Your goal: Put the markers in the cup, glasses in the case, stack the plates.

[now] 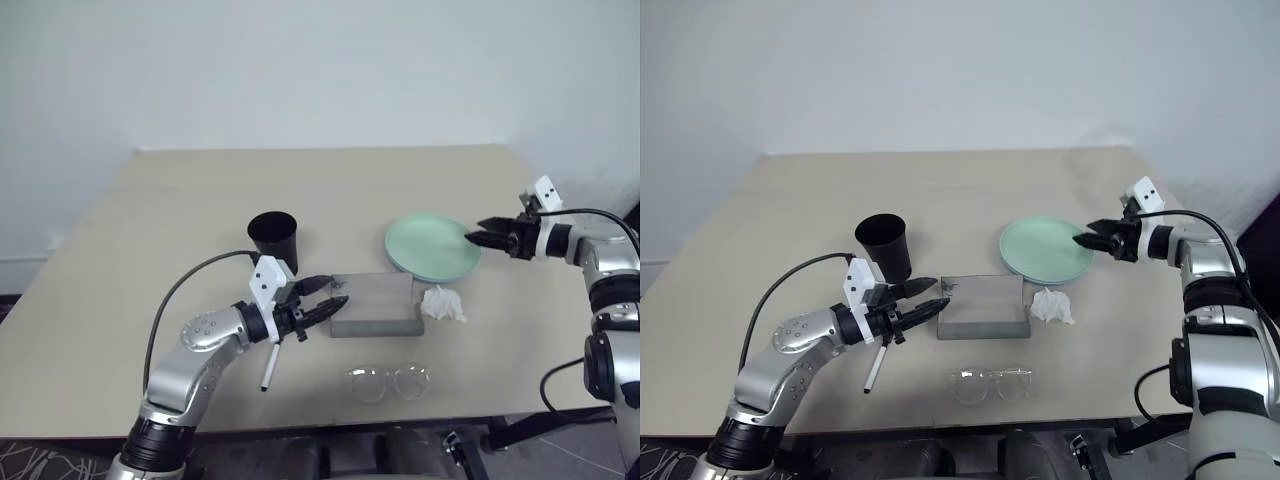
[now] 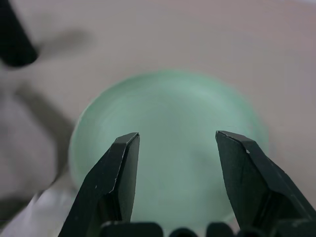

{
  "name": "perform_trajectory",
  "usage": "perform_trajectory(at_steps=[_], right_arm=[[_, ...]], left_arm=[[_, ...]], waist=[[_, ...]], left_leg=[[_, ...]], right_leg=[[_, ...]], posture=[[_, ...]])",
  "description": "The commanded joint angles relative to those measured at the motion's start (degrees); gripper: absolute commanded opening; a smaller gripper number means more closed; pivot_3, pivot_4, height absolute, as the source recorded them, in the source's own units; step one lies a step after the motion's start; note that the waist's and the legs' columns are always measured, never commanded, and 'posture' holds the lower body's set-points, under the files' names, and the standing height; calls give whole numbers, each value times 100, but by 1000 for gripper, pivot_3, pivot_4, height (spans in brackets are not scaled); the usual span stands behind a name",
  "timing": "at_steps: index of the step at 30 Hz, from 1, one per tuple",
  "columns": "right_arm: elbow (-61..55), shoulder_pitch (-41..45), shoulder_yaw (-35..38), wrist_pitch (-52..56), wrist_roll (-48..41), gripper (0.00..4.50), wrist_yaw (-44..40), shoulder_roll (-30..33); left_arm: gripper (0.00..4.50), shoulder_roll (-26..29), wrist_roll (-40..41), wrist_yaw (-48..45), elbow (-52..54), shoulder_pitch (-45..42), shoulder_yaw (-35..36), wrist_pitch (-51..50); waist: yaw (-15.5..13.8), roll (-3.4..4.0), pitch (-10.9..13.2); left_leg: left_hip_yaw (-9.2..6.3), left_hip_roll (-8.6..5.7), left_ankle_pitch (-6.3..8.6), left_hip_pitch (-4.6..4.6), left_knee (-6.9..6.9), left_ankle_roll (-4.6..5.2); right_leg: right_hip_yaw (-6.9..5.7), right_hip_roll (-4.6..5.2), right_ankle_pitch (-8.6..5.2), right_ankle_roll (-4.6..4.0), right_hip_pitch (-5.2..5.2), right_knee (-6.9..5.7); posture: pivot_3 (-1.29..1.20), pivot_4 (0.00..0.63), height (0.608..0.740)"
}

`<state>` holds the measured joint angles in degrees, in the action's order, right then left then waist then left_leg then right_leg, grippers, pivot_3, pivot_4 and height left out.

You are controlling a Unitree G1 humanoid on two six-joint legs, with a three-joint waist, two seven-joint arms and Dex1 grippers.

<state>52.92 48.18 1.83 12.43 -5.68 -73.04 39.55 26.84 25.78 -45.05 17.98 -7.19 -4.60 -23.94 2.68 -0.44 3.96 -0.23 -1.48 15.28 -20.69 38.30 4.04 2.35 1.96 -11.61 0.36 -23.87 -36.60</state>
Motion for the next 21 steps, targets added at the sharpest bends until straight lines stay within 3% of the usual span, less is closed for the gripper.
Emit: perform_trajectory(at_steps=[1,9,12,15,21], right_arm=[[-1003,-306,-122,319,-176,2656,-417,128],[-2670,-1410,-398,993,-318,2656,-722,274],[-2974,-1610,-432,1150,-353,3235,-645,275],[-3168,-1710,-441,1273,-400,4158,-538,241],[-3314,-1950,-634,1339,-319,4158,-236,156]], left_arm=[[2418,114,181,-126,170,-120,216,5],[2418,202,181,-199,128,-167,252,-17],[2418,162,176,-188,140,-177,189,-32],[2418,125,164,-184,153,-173,123,-39],[2418,100,155,-169,146,-177,72,-36]], waist=[[-2,1,0],[-8,0,0],[-8,0,0],[-5,-1,1],[-9,-6,0]], left_leg=[[0,0,0,1,1,0],[-1,0,0,-4,22,0],[-2,1,1,-4,28,-1],[-1,2,1,-3,30,-1],[-2,3,0,-3,32,-1]], right_leg=[[-1,0,0,0,0,-1],[-4,2,-1,3,2,-2],[-6,3,0,4,4,-2],[-6,3,0,4,4,-2],[-8,1,0,4,6,-2]], posture=[[0,0,740],[0,0,740],[0,0,740],[0,0,740],[0,0,740]])
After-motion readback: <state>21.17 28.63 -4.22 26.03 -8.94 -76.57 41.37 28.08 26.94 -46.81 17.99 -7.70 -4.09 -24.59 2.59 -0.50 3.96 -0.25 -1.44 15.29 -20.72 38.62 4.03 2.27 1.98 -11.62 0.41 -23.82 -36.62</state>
